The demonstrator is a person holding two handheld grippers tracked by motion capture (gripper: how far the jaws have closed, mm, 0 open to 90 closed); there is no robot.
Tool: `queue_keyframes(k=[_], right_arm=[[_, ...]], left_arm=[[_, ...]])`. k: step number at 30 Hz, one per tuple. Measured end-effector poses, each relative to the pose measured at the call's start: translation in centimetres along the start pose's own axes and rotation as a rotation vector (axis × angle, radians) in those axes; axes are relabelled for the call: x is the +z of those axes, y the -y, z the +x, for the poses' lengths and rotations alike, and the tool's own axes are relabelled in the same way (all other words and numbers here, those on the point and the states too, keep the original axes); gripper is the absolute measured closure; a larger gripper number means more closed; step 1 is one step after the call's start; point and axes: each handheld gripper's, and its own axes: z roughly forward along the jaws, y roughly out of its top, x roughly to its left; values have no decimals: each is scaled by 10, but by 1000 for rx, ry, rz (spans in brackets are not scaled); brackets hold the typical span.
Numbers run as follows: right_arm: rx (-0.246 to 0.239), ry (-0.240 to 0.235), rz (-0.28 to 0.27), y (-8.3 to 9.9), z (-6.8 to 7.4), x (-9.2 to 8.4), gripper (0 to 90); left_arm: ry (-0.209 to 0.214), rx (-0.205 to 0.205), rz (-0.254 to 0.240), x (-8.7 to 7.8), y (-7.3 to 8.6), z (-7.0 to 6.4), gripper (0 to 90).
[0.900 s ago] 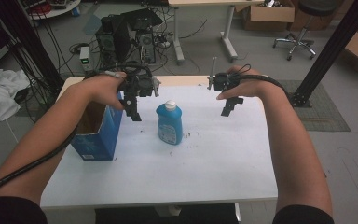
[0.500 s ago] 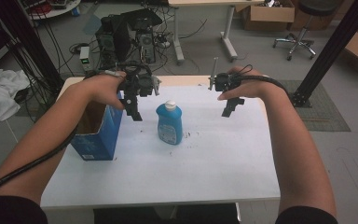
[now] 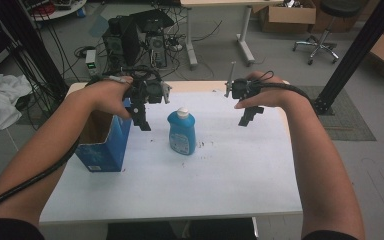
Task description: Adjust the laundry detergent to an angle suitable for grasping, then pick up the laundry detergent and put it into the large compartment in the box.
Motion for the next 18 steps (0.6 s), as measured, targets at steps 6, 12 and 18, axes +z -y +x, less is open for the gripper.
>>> queue_keyframes(k=[6, 12, 18], right_arm=[[-1, 1, 16, 0, 2, -2, 163], [11, -1, 11, 3, 0, -3, 161], [14, -2, 1, 5, -3, 3, 162]], left_arm=[[2, 0, 1, 1, -1, 2, 1], [-6, 5, -2, -5, -1, 4, 1], [4, 36, 4, 6, -5, 15, 1]])
